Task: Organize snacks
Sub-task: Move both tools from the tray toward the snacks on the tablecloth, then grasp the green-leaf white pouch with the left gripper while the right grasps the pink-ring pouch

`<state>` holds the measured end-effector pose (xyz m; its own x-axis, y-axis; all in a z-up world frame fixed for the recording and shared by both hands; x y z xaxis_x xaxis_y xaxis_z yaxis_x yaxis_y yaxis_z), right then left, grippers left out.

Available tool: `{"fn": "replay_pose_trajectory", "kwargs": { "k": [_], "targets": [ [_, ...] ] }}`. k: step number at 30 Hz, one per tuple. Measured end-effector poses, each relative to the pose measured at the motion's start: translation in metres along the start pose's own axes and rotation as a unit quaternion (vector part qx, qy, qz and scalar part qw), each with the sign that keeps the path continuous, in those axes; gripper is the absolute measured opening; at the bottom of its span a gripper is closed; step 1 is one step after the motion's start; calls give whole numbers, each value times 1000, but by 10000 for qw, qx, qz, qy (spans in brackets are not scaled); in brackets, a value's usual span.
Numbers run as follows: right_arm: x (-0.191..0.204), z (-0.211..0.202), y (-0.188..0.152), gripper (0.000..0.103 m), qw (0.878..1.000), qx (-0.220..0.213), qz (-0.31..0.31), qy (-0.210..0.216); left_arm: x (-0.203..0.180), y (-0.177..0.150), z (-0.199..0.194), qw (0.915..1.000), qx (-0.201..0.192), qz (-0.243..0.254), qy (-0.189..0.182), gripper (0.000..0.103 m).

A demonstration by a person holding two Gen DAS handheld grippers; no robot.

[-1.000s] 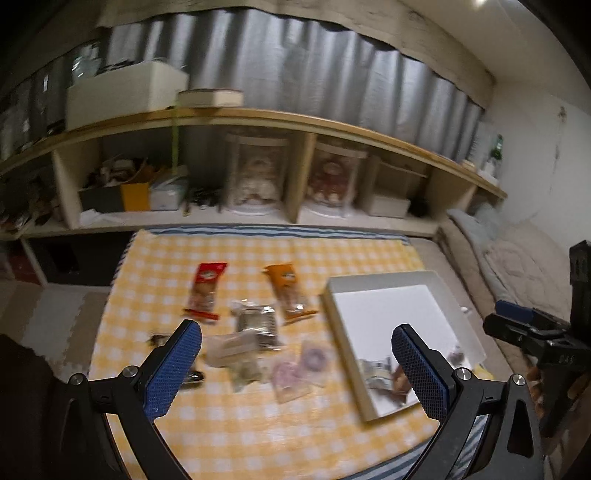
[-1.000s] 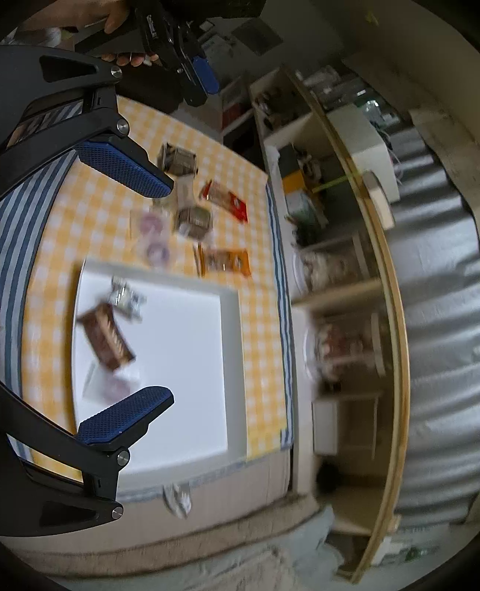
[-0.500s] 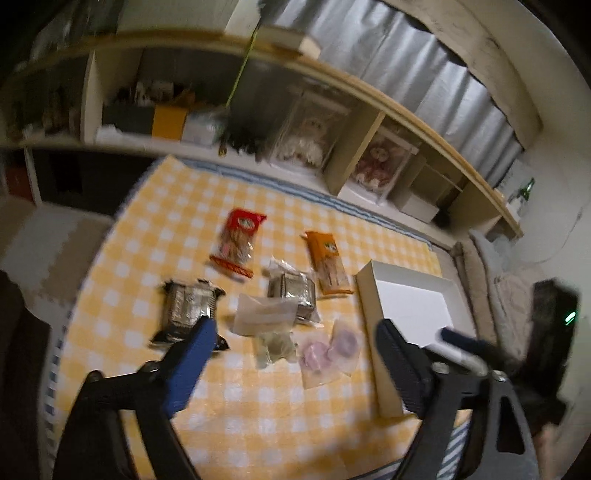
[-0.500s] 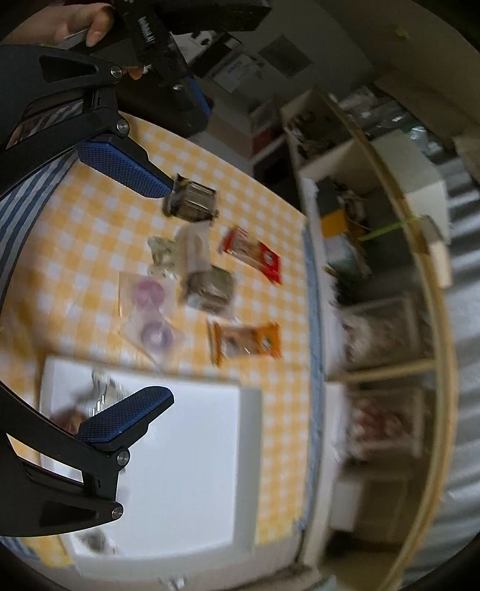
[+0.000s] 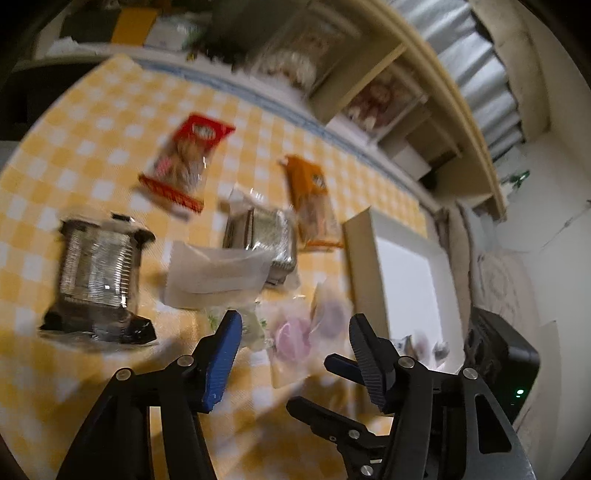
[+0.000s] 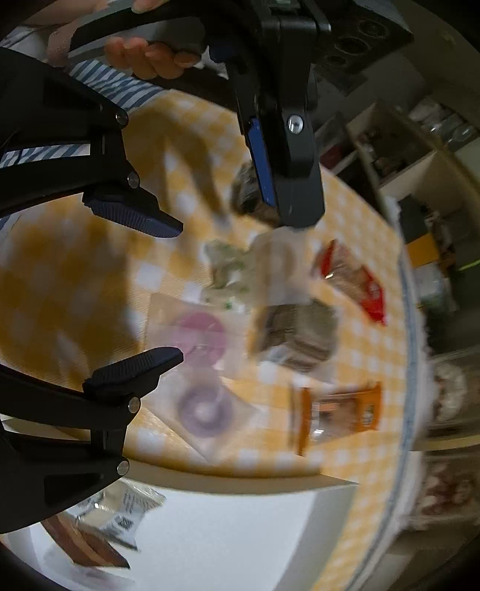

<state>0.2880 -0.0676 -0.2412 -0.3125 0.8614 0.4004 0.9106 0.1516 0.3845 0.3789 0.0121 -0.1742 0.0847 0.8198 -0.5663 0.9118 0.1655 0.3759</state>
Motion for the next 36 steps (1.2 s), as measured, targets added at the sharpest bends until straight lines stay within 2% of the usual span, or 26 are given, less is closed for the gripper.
{"fn": "replay_pose_trajectory", "kwargs": {
  "k": [4, 8, 14, 18, 22, 26, 30, 33, 36],
  "targets": [
    [-12, 10, -2, 63, 9998, 90, 138, -135, 10, 14, 19, 9999, 45, 37, 162, 58],
    [-19, 15, 0, 60, 9996, 103, 183, -198, 14, 27, 36, 9999, 19, 22, 137, 58],
    [-19, 24, 10, 63, 9995, -2, 79, -302, 18, 22, 56, 9994, 50, 204, 274, 58],
    [-17, 31, 12, 63, 9981, -73, -205, -574, 15, 18, 56, 9989, 1, 344, 329, 60],
    [-13, 31, 4, 45, 9966, 24, -462, -678, 16, 19, 51, 9987, -167, 345, 350, 61],
    [-11, 29, -10, 15, 9977, 291, -345, -499, 19, 16, 52, 9985, -177, 396, 335, 62],
    [-10, 24, -23, 14, 9972, 426, -344, -508, 17, 6, 58, 9985, 86, 452, 288, 62],
    [-11, 19, -30, 14, 9982, 463, -136, -360, 12, -2, 60, 9974, 289, 571, 316, 61],
    [-15, 13, -32, 14, 9985, 437, 13, -324, 5, -11, 60, 9941, 580, 809, 420, 61]
  ]
}}
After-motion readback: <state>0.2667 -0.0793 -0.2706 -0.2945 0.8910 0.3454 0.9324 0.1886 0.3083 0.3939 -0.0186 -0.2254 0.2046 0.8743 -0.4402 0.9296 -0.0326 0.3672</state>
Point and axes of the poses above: each gripper's, at about its wrist camera, not at the fingertips, and z roughly the way its jaws point, x to its left, y to its top, the point moved 9 cm from there along z, roughly the way its jaws point
